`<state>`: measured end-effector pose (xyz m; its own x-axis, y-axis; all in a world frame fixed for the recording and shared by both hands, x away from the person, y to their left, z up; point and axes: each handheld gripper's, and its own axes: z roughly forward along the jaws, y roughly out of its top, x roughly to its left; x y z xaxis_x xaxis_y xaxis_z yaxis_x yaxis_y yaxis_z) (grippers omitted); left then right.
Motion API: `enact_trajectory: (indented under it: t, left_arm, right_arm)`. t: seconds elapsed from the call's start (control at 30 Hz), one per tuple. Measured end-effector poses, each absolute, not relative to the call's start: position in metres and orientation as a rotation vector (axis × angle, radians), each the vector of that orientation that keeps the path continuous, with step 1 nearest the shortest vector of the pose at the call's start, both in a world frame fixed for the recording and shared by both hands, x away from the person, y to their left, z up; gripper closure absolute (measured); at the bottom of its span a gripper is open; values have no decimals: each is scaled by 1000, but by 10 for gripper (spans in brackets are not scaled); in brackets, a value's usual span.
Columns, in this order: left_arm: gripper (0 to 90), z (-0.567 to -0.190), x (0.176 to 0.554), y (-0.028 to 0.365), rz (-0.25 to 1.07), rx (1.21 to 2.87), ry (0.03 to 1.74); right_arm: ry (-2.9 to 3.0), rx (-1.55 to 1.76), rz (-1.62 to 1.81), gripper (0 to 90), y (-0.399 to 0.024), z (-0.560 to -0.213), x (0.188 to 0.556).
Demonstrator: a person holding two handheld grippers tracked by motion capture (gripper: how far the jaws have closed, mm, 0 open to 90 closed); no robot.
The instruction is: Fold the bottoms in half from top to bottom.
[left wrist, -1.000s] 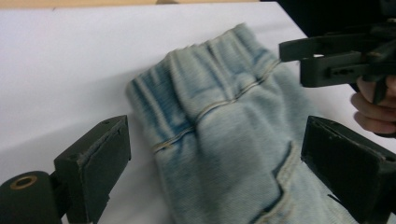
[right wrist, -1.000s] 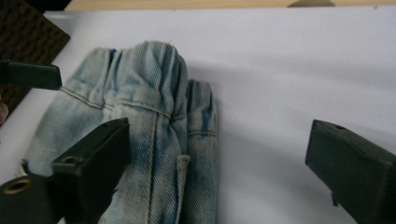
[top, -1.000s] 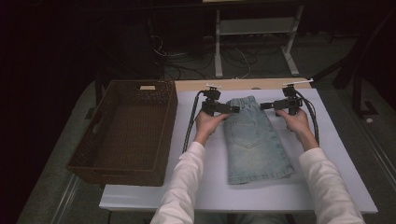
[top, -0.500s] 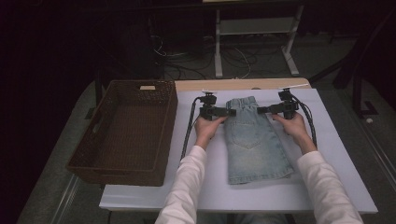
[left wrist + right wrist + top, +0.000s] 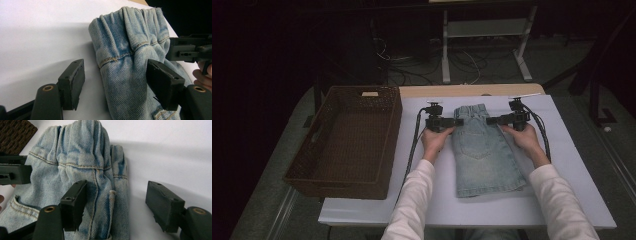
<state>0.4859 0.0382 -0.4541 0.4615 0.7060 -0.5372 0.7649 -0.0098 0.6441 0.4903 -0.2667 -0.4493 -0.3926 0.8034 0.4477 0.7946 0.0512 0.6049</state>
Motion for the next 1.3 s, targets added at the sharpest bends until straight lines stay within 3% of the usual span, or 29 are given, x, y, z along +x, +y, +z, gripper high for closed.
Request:
enact_trajectory:
  t: [0.27,0.43,0.83,1.03,1.3]
  left_arm:
    - [347,-459,486,38,-102,1741,1272]
    - [420,-460,486,37,-132,1740,1255]
    - [609,-462,483,33,-143,1779,1265]
    - [695,-461,482,32,-141,1789,1284]
    - [740,-458,482,34,-147,1785,1271]
  right_arm:
    - [2273,1731,1304,374,-265,-454,487]
    - [2305,1728,1307,431,-263,-454,487]
    - [2397,1705,1283,756,-261,-453,487]
    - [2395,1707,1303,784,-263,-453,486]
    - [2377,1697,1330,793,-266,-449,482]
